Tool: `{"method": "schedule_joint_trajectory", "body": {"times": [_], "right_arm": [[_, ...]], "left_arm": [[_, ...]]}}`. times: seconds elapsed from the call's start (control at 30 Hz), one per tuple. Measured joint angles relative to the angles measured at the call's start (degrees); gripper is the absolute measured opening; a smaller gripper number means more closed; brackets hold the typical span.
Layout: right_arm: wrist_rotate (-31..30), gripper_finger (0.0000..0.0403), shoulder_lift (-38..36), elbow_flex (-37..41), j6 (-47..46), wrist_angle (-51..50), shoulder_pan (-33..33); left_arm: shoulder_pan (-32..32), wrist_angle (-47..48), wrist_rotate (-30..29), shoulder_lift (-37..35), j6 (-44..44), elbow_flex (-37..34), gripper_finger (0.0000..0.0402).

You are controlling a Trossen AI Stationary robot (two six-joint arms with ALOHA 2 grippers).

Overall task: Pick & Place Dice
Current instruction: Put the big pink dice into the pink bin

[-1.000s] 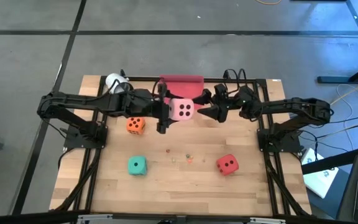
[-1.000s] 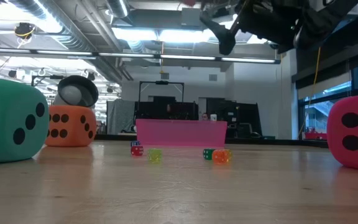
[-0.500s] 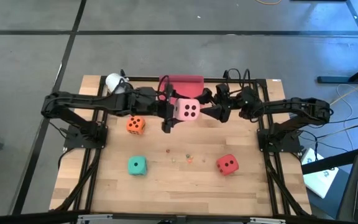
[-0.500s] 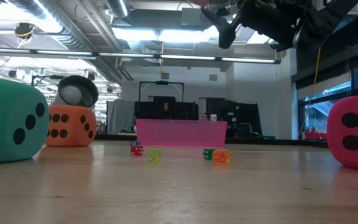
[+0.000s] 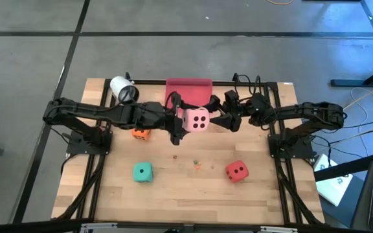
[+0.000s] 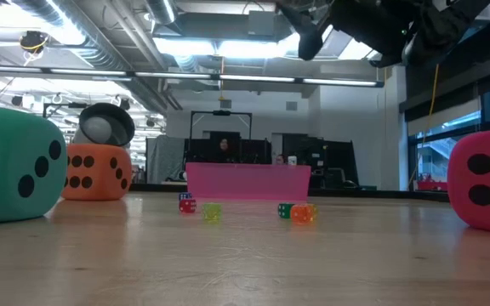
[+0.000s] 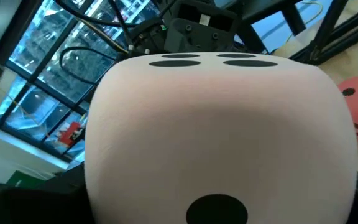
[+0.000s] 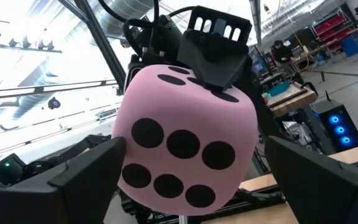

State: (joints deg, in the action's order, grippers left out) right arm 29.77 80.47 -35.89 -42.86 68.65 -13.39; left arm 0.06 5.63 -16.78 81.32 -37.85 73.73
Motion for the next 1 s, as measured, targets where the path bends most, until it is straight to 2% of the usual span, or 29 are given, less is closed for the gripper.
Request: {"method": "schedule_joint_trajectory", "body": {"times": [0.27,0.37,0.57,0.63,0.7,0.87,1.0], "right_arm": [[0.4,0.0389,-0.1,-0.2,-0.8,3.1,0.2],[0.5,0.0389,-0.2,-0.3,0.0,3.2,0.2],[0.3,0.0389,-0.1,-0.2,3.5,-2.6,-0.5],[-1.9,0.0389,-0.1,-0.2,3.5,-4.7,-0.8],[-3.7,0.0389,-0.1,-0.2,4.4,-5.1,-0.8],[-4.1,0.0389,-0.2,-0.2,4.3,-4.7,-0.5],[-4.1,0.0389,-0.2,-0.2,4.3,-4.6,1.2]], "left_arm": [[1.3,6.3,-0.7,0.8,0.4,-0.6,0.0345],[1.6,4.6,-0.5,0.5,1.0,-0.2,0.0345],[0.7,5.8,-1.6,0.8,-0.1,0.6,0.0345],[-0.2,4.6,-1.8,0.7,-1.0,1.6,0.0345],[-0.9,4.9,-2.3,0.6,-2.1,2.3,0.0345],[-1.3,5.1,-2.6,0.7,-3.5,3.4,0.0345],[-0.1,4.1,-0.6,1.1,-3.7,3.5,0.0345]]}}
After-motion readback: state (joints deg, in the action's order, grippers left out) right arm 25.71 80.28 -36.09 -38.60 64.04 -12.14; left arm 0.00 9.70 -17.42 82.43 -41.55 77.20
